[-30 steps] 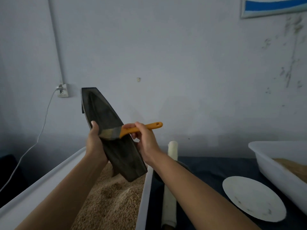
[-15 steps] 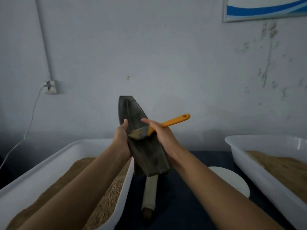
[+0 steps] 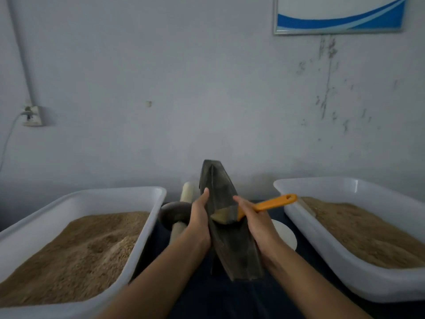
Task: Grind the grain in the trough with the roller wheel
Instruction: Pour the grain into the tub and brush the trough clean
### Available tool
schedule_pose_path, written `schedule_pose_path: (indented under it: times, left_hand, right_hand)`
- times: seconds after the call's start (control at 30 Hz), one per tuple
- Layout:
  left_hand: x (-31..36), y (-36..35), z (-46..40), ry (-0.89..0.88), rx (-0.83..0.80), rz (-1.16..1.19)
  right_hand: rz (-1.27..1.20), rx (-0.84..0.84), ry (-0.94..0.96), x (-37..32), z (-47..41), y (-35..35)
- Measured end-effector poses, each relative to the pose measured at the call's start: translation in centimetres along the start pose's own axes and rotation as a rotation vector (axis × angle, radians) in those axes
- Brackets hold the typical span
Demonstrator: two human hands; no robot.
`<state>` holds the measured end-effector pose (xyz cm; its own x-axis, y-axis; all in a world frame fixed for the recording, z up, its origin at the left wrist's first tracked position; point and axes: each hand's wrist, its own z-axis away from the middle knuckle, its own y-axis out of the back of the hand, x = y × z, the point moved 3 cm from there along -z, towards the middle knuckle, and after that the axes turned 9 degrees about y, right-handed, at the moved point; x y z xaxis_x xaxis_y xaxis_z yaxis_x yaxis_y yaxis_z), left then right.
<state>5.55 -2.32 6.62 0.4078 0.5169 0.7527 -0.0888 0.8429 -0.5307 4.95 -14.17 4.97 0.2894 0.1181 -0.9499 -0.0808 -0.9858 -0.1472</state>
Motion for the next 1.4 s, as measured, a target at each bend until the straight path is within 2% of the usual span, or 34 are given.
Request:
schedule_pose_path:
  times: [0.23, 0.37, 0.67, 0.8, 0.93, 1.07, 1.2, 1.27, 1.4]
  left_hand:
    - [-4.7, 2.0, -2.6, 0.114, 0.037, 0.022]
    - [-5.0, 3.1, -3.8, 0.108, 0.081, 0.001]
    - [-5.2, 4.7, -5.3, 0.075, 0.185, -0.159]
    - [-5.3, 4.8, -5.7, 0.045, 0.247, -0.292]
    - [-5.2, 4.6, -5.8, 0.022, 0.265, -0.314]
    - [-4.9, 4.5, -5.3, 0.007, 0.286, -0.431]
    - [-4.6, 4.4, -4.6, 0.007, 0.239, -0.498]
    - [-4.4, 4.4, -4.2, -0.081, 0.275, -0.632]
    - [-4.0, 2.9, -2.7, -0.333, 0.321, -1.0]
  right_hand:
    - [0.048, 0.023, -0.197, 3.5, 1.6, 1.6]
    - [0.085, 0.011, -0.184, 3.9, 1.6, 1.1]
    - [0.0, 0.045, -0.237, 4.5, 2.5, 0.5]
    - [0.053, 0.031, -0.227, 4.7, 2.4, 1.0]
    - [0.107, 0.005, -0.228, 4.6, 2.2, 1.2]
    - [-0.105, -0.005, -0.368, 3.9, 1.7, 1.8]
    - [0.143, 0.028, -0.234, 2.3, 1.9, 3.9]
    - [0.264, 0.046, -0.122, 1.6, 2.1, 4.8]
    - [0.294, -0.039, 0.011, 0.2, 2.8, 5.7]
